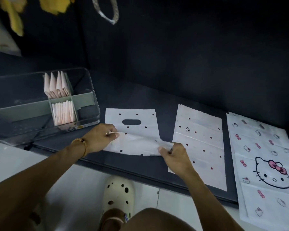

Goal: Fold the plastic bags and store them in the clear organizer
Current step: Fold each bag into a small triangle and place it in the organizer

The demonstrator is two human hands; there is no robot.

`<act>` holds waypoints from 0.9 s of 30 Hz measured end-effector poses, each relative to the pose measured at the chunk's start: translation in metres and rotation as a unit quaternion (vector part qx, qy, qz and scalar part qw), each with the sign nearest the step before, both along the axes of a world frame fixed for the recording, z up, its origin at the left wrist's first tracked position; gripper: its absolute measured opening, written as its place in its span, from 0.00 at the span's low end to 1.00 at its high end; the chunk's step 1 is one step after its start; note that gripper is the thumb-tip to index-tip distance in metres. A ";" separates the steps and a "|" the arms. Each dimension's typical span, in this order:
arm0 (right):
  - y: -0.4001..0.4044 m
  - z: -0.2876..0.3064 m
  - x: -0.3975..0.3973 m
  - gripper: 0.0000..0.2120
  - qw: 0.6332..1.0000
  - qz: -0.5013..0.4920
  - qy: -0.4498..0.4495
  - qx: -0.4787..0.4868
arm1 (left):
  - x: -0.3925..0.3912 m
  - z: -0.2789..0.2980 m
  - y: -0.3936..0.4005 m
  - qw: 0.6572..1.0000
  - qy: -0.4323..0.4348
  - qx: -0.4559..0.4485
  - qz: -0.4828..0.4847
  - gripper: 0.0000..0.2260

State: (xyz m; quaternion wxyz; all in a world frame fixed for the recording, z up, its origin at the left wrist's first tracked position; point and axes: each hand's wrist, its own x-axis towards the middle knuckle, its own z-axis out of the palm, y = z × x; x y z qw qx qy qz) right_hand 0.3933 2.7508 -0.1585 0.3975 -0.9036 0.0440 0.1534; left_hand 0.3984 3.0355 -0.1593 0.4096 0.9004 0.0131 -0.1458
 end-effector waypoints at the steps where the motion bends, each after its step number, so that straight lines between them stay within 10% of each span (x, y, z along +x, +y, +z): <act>1: 0.003 0.000 0.001 0.10 1.000 -0.020 0.007 0.010 | -0.001 -0.002 0.001 0.999 0.010 -0.033 0.034 0.07; 6: 0.022 -0.002 0.008 0.10 0.995 -0.082 0.005 0.054 | -0.017 -0.002 0.012 0.955 0.116 -0.254 0.103 0.34; 12: 0.044 -0.005 0.033 0.11 0.992 -0.122 -0.017 0.020 | -0.010 -0.022 0.007 0.978 0.077 -0.143 0.130 0.05; 27: 0.045 -0.020 0.037 0.11 0.983 -0.167 0.021 -0.078 | 0.000 -0.017 -0.014 0.946 -0.019 0.236 0.220 0.16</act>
